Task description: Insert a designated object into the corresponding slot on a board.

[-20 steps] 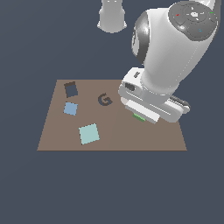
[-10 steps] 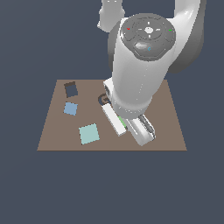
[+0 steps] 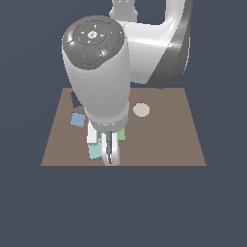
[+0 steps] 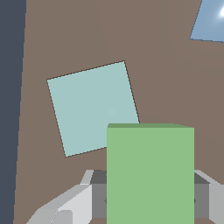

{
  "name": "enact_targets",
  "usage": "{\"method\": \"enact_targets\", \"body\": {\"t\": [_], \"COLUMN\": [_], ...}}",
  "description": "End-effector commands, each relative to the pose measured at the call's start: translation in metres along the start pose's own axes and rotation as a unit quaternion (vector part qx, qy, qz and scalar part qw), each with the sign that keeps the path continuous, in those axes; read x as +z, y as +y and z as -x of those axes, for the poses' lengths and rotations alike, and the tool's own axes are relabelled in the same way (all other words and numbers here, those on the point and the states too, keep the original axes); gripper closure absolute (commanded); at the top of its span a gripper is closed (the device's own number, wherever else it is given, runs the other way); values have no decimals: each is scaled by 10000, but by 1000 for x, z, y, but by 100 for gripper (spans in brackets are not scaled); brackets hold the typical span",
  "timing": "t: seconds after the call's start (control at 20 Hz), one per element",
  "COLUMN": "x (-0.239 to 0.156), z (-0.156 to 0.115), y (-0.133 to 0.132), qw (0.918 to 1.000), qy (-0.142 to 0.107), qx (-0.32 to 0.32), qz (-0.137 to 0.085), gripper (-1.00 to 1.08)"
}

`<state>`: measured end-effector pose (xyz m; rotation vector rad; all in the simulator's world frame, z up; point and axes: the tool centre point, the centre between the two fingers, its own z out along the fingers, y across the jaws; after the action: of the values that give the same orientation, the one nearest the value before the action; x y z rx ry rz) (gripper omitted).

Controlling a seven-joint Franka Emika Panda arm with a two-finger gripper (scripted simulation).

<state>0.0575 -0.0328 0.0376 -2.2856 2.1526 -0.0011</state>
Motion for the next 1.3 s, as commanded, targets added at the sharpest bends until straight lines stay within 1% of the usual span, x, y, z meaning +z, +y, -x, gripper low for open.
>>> {"method": "enact_targets", "body": {"t": [0.0, 0.15, 0.25, 0.35, 0.45, 0.6, 0.8, 1.0, 1.15, 1.25], "x": [-1, -1, -1, -2, -2, -2, -3, -3, -3, -3], "z": [-19, -41, -55, -69, -82, -99, -116, -126, -129, -131], "y": [5, 14, 22, 32, 43, 63, 92, 117, 133, 141], "qw": [9983, 9920, 9851, 9758, 9641, 9415, 9057, 8712, 8485, 8355], "qy": [0, 0, 1, 1, 1, 2, 3, 4, 4, 4], "qx": [576, 1260, 1720, 2185, 2654, 3369, 4240, 4910, 5292, 5495], "qz": [-5, -6, -6, -6, -6, -6, -4, -2, -1, 0], "gripper": [108, 108, 108, 108, 108, 108, 108, 108, 108, 108]}}
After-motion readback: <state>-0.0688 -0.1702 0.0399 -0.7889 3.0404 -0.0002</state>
